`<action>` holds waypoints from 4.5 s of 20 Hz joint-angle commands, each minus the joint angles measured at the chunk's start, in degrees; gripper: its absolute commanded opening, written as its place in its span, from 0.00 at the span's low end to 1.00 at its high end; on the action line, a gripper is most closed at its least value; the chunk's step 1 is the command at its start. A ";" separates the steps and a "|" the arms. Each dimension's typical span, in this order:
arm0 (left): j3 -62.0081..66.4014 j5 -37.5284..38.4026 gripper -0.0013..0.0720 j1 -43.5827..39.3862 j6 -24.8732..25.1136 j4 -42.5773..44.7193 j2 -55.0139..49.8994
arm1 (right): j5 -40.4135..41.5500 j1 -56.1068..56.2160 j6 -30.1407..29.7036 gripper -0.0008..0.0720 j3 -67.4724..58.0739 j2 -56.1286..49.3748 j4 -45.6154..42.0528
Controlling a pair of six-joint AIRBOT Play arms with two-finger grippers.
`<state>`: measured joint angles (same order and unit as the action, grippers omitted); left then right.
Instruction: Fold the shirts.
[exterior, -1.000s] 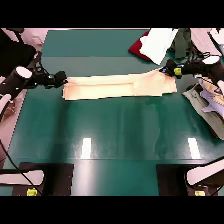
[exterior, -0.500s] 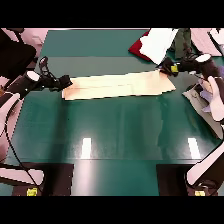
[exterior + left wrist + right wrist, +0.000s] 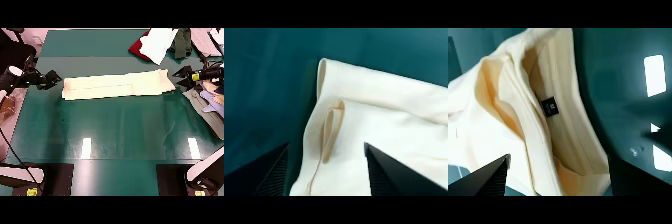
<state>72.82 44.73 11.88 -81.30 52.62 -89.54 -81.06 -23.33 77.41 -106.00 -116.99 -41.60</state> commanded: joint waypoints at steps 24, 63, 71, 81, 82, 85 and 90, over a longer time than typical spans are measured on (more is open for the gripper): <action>2.75 9.14 0.76 0.59 4.79 -5.73 -0.04 | -4.70 3.19 -2.73 0.97 -0.09 -0.07 8.41; 2.71 -5.01 0.76 -22.08 6.82 -7.96 -0.22 | -16.28 16.52 -0.74 0.04 -7.72 -4.79 -2.93; 2.71 -8.74 0.76 -34.45 6.78 -5.55 -2.75 | -13.11 10.34 -2.78 0.04 13.66 17.53 -2.60; 2.80 -21.11 0.05 -54.95 7.04 -10.80 -6.95 | -0.20 2.67 -6.69 0.04 38.38 38.38 -12.09; 2.78 -22.60 0.05 -55.63 6.99 -11.26 -6.95 | 0.98 2.67 -7.15 0.04 40.50 39.82 -12.09; 2.82 -27.76 0.05 -55.95 7.02 -12.22 -7.26 | 1.97 2.67 -9.46 0.04 45.99 42.49 -12.02; 9.09 -19.56 0.05 -55.95 7.23 -12.66 -14.88 | 4.63 4.50 -9.94 0.04 46.99 47.10 -10.27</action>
<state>78.81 21.26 -43.75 -74.22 40.51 -100.77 -78.74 -19.94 68.14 -59.86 -72.84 -53.08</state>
